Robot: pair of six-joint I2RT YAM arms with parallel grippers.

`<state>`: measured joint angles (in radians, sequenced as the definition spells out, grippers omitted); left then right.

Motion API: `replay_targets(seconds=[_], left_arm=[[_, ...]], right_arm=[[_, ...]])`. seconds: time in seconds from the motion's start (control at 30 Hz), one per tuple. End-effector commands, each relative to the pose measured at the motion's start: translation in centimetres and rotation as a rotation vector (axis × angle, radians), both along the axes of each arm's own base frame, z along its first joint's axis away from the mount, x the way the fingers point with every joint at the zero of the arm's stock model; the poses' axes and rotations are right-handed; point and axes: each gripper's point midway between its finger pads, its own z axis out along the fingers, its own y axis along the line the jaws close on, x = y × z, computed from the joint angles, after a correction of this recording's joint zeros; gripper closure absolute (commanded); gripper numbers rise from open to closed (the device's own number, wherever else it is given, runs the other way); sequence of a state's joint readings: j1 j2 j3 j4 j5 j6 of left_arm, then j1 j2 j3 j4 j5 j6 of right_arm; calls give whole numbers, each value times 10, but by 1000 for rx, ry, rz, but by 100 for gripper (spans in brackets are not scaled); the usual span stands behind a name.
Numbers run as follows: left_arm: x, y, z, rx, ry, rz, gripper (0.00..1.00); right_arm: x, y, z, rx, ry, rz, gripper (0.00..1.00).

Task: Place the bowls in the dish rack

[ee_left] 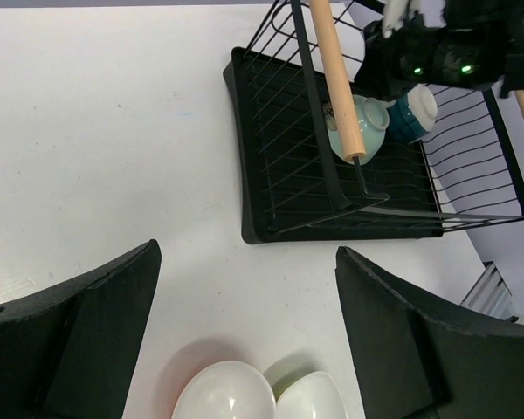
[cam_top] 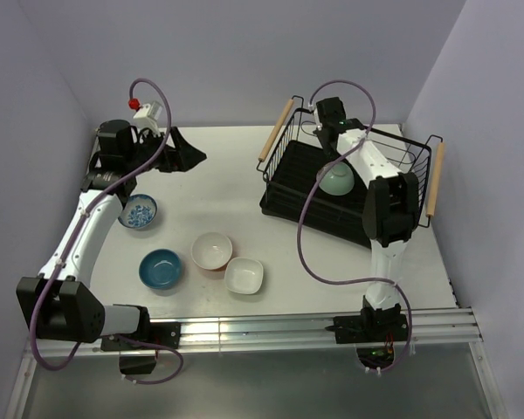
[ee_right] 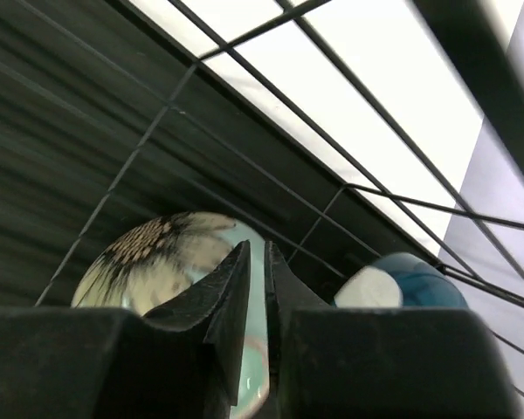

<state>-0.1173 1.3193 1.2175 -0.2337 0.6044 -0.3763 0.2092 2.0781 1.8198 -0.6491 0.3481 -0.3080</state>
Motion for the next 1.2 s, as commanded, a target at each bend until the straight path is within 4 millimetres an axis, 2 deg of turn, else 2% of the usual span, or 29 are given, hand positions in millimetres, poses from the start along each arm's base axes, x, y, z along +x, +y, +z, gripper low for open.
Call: replay_targets(seconds=[0.0,0.03,0.07,0.13,0.17,0.2,0.23,0.27,0.3,0.37,0.4,0.5,0.6,0.63,0.73,0.93,1.07,1.17], left_arm=[[-7,14,9,32,-38,11,12],[-6,20,4,44,-16,20,12],[-4,27,0,74,-18,27,11],[-1,52,-18,120,41,80,11],[3,72,-26,170,37,115,11],[5,97,-33,189,57,171,11],[2,111,-46,204,99,192,10],[0,124,-56,234,111,191,9],[0,155,-64,251,138,257,9],[-4,186,-87,307,189,284,9],[-7,210,-95,318,215,339,10],[-16,250,-124,349,298,402,12],[-25,265,-149,360,361,403,14],[-28,264,-160,366,384,389,14],[-31,264,-175,364,414,381,16],[-34,266,-215,336,499,395,21],[-28,264,-234,287,537,394,27],[-22,262,-237,252,538,397,32]], right_arm=[[0,18,88,148,-174,47,77],[-1,21,98,174,-192,50,71],[-6,23,113,193,-219,59,60],[-14,32,125,244,-225,87,46],[-20,33,141,264,-251,98,38],[-26,36,143,283,-245,107,35],[-31,41,147,311,-244,130,29],[-36,43,151,324,-248,137,26],[-44,44,162,339,-268,146,23],[-56,50,163,382,-257,163,19],[-64,54,174,413,-273,186,18],[-82,68,174,499,-244,217,15],[-100,79,181,579,-234,250,14],[-106,81,185,600,-240,252,13],[-117,87,189,642,-242,266,13],[-130,92,197,698,-246,274,12],[-136,98,204,739,-260,289,12],[-139,100,203,754,-258,298,11]])
